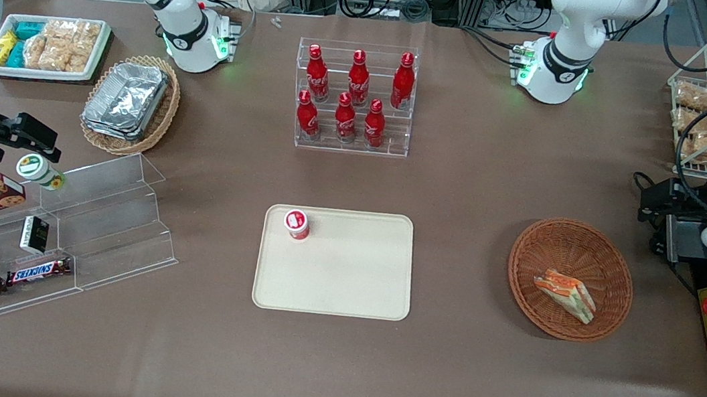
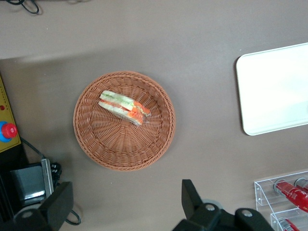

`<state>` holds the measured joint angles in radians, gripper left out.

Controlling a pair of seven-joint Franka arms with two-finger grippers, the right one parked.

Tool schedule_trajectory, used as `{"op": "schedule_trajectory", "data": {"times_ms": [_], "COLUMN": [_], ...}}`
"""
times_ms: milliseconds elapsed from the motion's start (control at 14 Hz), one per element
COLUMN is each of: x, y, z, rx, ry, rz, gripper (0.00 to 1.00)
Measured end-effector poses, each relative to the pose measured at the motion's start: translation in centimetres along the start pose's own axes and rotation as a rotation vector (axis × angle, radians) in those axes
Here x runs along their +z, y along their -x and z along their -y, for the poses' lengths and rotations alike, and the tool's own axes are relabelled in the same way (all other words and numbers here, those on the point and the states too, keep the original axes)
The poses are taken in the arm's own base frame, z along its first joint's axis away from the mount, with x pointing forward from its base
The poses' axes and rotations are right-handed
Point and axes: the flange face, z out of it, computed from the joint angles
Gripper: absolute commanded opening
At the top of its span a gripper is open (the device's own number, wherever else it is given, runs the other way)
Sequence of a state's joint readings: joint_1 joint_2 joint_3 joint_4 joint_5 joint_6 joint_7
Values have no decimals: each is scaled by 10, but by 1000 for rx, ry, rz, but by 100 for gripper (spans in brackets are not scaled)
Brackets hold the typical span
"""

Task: Place sandwich from basket to tray
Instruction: 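Move the left gripper down over the wrapped sandwich in the wicker basket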

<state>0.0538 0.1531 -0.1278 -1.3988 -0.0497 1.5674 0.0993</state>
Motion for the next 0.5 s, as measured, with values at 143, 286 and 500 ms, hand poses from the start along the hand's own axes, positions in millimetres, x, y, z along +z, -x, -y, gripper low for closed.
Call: {"op": "schedule_trajectory", "data": {"times_ms": [143,286,500], "x": [3,14,68], "y": [-2,-6,-22], "z": [1,6,20], "rx": [0,-33,-301], "ry": [1,3,2], "rz": [4,23,57], "gripper": [100,100,100]}}
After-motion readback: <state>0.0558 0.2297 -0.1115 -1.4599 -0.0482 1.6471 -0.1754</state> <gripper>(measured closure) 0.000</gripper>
